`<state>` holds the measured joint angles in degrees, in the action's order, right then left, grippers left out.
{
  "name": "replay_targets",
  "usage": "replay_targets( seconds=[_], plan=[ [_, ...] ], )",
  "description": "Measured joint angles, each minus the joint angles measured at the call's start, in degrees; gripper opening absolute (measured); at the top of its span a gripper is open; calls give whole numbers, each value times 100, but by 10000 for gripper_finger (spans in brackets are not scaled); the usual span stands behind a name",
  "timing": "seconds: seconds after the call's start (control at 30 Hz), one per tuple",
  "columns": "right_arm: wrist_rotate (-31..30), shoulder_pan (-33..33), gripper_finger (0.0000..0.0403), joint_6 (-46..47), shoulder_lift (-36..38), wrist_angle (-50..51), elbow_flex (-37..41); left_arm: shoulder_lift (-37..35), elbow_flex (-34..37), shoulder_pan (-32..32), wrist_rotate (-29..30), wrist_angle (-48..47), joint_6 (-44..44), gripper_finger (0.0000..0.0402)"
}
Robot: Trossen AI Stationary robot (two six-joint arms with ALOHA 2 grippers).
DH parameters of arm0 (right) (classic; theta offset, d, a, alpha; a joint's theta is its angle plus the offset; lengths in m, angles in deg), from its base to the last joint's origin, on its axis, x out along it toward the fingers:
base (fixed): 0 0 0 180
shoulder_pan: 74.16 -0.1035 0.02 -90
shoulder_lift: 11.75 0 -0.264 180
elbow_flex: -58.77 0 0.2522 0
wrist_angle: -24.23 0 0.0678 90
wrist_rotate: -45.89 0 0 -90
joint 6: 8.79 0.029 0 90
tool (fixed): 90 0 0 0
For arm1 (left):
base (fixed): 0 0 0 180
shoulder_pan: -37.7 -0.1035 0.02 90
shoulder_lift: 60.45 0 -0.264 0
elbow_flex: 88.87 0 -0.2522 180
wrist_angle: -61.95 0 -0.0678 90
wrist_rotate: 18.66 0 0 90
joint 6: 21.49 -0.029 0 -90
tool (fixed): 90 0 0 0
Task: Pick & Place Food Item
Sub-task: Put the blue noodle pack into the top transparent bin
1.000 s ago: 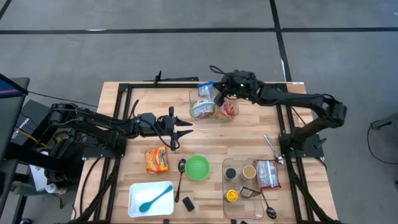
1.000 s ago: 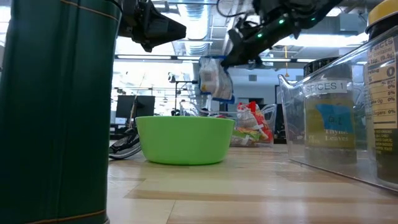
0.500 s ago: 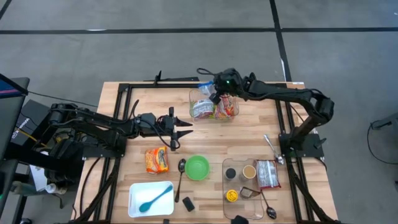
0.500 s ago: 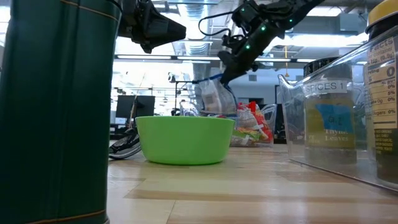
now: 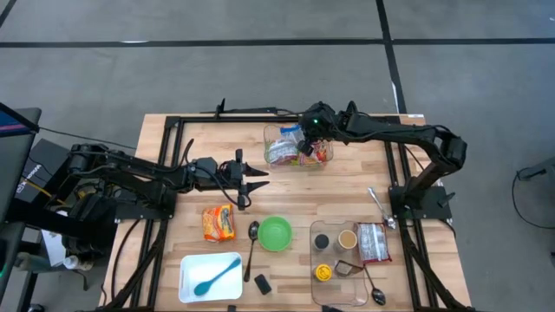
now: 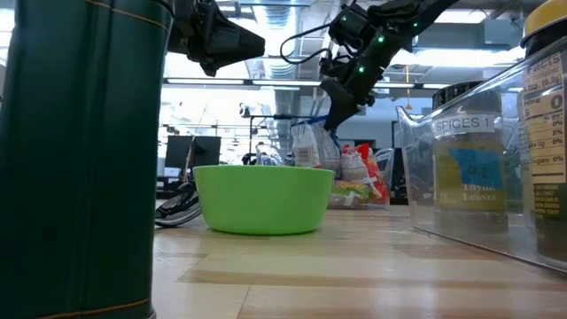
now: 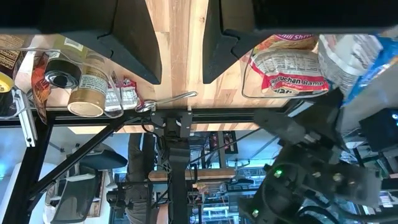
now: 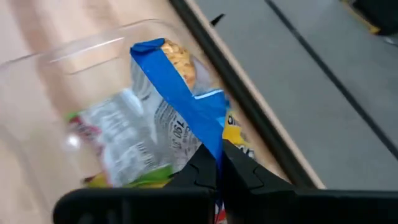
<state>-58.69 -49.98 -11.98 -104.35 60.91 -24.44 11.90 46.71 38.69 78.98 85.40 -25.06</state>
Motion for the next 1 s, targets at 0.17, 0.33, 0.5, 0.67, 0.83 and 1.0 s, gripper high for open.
replay_targets(
  seconds=[0.17, 0.33, 0.5, 0.67, 0.83, 1.0],
  plan=[
    [417, -113, 2, -26, -44, 435, 0, 0, 0, 1, 0, -17, 0, 110],
    [450, -213, 2, 12, -46, 987, 1, 0, 0, 2, 0, -26, 0, 110],
    [741, -248, 2, 38, -46, 1295, 2, 0, 0, 2, 0, -31, 0, 110],
    [1025, -246, 3, 35, -46, 1391, 2, 0, 0, 2, 0, -33, 1, 110],
    [1070, -248, 24, 33, -46, 1709, 2, 0, 0, 2, 0, -36, 1, 110],
    [1075, -248, 71, 62, -46, 1954, 3, 0, 0, 2, 0, -35, 1, 110]
  ],
)
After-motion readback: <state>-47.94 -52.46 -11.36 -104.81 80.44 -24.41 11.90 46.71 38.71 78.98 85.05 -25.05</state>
